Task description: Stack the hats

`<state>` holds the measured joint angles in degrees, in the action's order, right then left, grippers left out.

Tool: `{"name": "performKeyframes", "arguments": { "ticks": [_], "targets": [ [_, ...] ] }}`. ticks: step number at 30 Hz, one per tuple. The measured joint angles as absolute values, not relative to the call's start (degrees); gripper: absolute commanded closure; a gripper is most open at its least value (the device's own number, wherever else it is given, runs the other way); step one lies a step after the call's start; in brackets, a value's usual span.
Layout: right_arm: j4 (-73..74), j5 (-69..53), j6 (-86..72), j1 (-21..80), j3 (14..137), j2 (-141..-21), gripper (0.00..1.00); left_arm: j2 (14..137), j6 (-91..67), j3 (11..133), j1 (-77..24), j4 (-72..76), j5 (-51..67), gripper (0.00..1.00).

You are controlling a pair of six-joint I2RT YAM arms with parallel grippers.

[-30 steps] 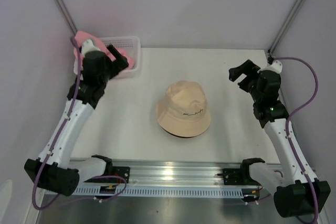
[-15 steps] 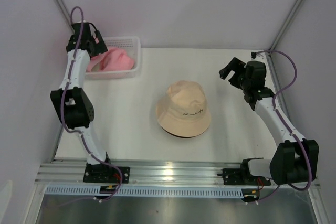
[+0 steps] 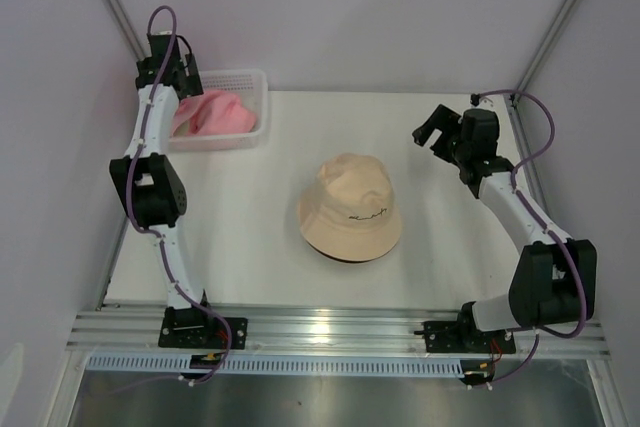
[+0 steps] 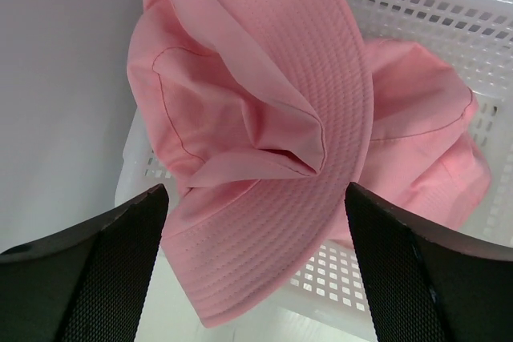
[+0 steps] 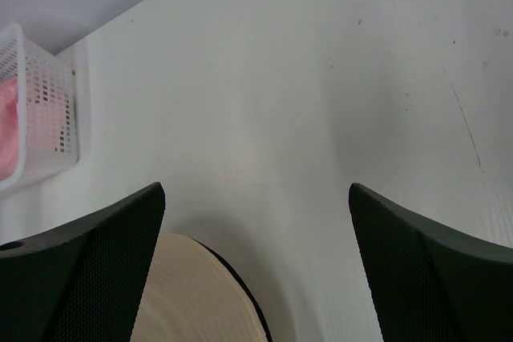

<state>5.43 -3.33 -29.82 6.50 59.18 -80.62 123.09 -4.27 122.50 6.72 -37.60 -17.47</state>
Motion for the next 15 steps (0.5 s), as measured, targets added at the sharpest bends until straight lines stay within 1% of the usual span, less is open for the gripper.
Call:
{"name": "performKeyframes", "arguments": {
  "ticks": [7,11,13,15],
  "targets": [
    [4.3,-4.5,-29.9,6.5,63.8,-85.0,0.01,123.3,-1.4,122.8,6.7,-35.6,-18.1,0.08],
    [4.4,-5.3,-30.0,6.5,65.0,-87.1,0.01,126.7,0.1,128.1,6.7,-35.7,-17.8,0.15],
    [4.3,-5.5,-30.0,6.5,65.1,-87.5,0.01,128.0,0.5,128.9,6.7,-35.6,-18.0,0.15],
    [4.1,-5.6,-30.0,6.5,65.4,-87.6,0.01,129.4,0.7,129.2,6.7,-35.7,-18.4,0.21]
  ]
}}
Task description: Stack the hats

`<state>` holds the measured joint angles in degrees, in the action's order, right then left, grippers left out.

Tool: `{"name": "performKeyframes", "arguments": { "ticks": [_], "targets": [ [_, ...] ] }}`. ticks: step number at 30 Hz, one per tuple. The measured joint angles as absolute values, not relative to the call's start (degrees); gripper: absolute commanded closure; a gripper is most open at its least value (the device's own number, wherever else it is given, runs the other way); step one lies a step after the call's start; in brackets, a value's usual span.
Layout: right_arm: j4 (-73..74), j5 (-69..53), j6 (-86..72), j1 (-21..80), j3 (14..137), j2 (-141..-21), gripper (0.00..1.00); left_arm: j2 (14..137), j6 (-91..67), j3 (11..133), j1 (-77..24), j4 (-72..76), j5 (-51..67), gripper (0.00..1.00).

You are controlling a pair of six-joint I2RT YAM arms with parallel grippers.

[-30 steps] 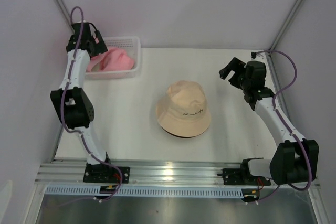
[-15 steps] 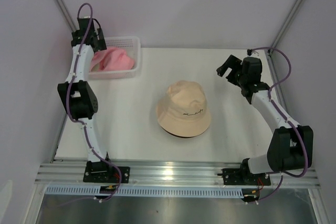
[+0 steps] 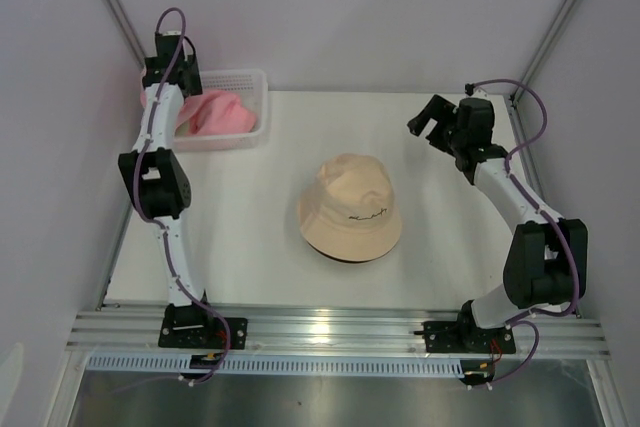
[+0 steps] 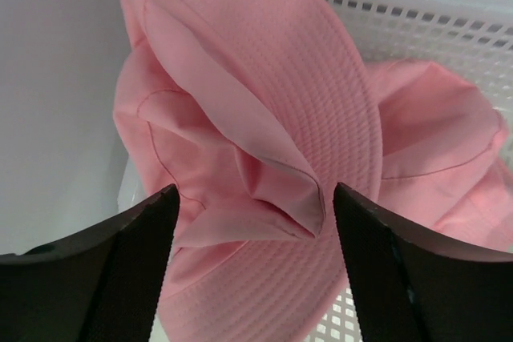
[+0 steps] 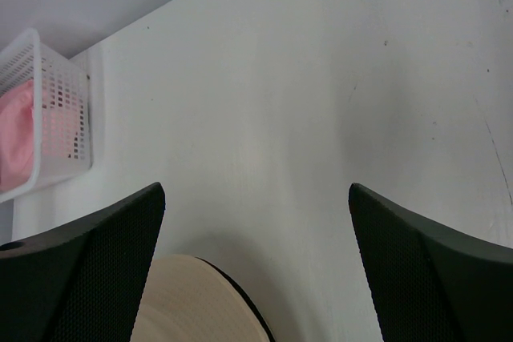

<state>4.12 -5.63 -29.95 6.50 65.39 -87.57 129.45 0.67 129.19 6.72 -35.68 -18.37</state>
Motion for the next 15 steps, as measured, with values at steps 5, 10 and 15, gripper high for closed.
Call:
{"name": "performKeyframes", "arguments": {
  "ticks": [5,10,15],
  "targets": [
    [2.6,-6.7,-30.1,6.5,66.9,-87.6,0.01,133.6,1.3,129.3,6.7,-36.4,-19.3,0.73],
    [0.8,-6.9,-30.4,6.6,67.5,-87.6,0.01,134.4,-0.1,129.3,6.7,-37.0,-19.1,0.99],
    [-0.3,-6.8,-31.3,7.7,67.5,-87.5,0.01,131.6,-2.9,128.8,6.8,-38.1,-14.5,0.99]
  ]
}}
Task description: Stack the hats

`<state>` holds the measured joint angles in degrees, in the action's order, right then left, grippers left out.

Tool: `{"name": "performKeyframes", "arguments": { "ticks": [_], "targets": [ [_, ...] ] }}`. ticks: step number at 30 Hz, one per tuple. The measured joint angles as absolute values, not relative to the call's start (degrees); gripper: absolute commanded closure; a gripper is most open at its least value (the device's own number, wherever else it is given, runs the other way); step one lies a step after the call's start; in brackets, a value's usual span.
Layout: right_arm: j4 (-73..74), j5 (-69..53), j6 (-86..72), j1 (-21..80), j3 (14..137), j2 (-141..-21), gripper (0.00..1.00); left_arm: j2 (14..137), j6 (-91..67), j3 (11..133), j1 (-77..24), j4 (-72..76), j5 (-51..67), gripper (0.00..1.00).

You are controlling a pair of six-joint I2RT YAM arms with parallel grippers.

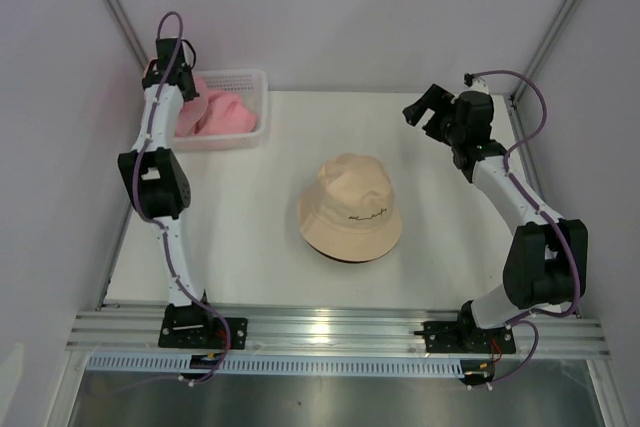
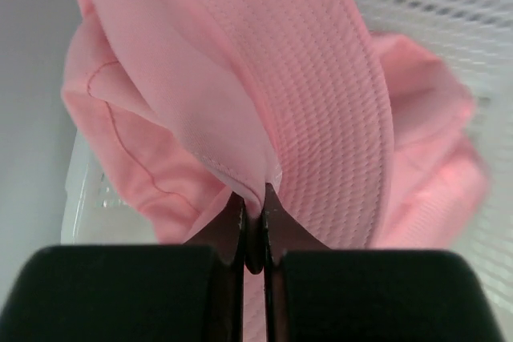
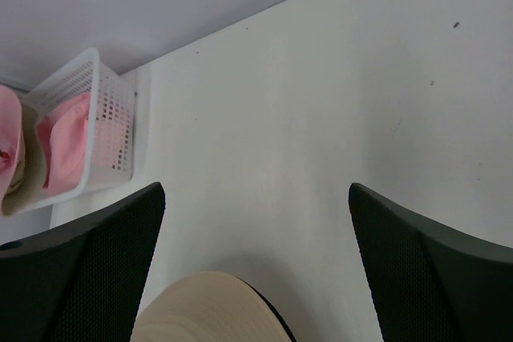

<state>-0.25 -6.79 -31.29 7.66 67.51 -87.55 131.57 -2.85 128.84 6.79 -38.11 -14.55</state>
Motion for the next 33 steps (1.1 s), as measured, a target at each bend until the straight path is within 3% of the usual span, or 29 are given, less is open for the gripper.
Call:
{"name": "performKeyframes", "arguments": {
  "ticks": [8,15,22,29,33],
  "targets": [
    [-6.0,-11.4,-35.0,9.6,67.4,-85.8,0.01,110.8,-6.5,127.2,1.2,-39.3,-5.6,0.99],
    [-18.6,-20.1,-43.0,11.6,67.4,-82.2,0.01,94.1,-5.1,127.2,-18.5,-37.2,-1.7,0.99],
    [-28.3,-25.3,-49.8,12.9,62.5,-74.8,0.01,91.9,-5.1,124.3,-28.9,-40.3,-0.9,0.99],
    [-26.2,-22.0,-50.3,14.7,53.3,-55.1,0.01,91.8,-5.0,117.6,-38.1,-43.8,-1.0,0.99],
    [-24.9,-19.8,-48.7,17.1,53.3,-49.6,0.01,91.8,-5.0,115.9,-42.9,-44.5,-1.5,0.99]
  ]
}}
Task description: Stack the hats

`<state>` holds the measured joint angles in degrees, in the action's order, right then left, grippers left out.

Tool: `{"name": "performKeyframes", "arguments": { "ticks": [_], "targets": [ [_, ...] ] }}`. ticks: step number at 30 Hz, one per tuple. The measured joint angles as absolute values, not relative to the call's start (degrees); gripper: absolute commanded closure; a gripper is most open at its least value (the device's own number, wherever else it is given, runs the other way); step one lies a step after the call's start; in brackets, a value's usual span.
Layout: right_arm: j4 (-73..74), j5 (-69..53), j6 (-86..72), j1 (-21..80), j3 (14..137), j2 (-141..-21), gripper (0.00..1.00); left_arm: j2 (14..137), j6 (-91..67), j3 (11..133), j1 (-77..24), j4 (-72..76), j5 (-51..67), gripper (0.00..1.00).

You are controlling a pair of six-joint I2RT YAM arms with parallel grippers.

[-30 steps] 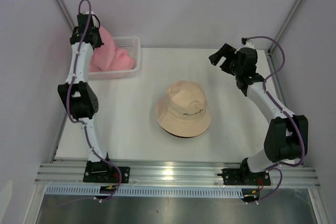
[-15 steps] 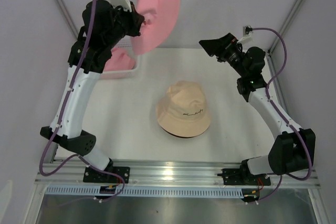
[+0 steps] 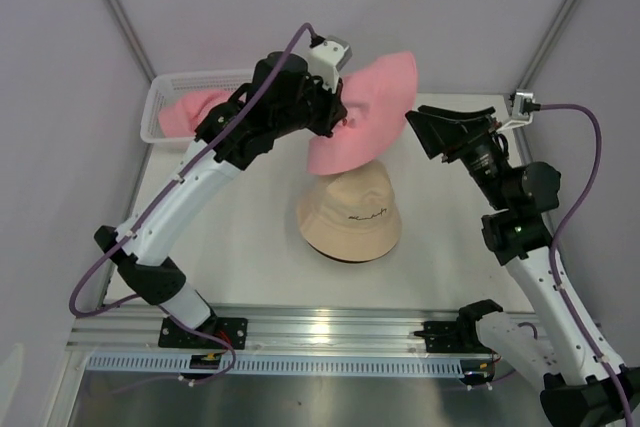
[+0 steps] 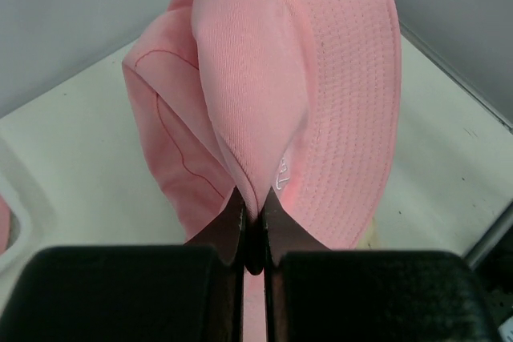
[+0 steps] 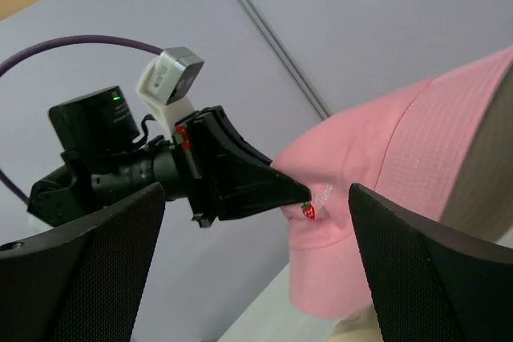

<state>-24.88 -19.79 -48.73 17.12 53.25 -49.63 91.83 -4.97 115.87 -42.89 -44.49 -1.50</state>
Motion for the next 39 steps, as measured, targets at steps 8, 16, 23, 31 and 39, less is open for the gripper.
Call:
{"name": "performKeyframes", "arguments": {
  "ticks": [8,16,23,31,39],
  "targets": [
    [-14.4,-13.9,-46.2,19.4,49.8,-52.4,0.04,91.7,-5.5,113.1,-46.7,-43.7,-1.8,0.99],
    [-7.6,-7.3,-43.4,21.1,49.4,-49.8,0.08,89.8,-5.9,109.4,-47.0,-42.4,-2.5,0.99],
    [-9.5,-7.0,-43.4,23.0,49.4,-53.9,0.26,86.9,-7.3,107.3,-47.4,-40.4,-0.3,0.99],
    [-12.8,-7.5,-44.0,24.6,48.9,-57.3,1.0,86.4,-7.8,105.7,-47.8,-40.2,-2.3,0.61],
    [-18.9,-14.2,-43.9,24.6,51.4,-59.7,1.0,79.3,-17.1,97.0,-42.2,-38.4,-12.7,0.0]
  ]
}}
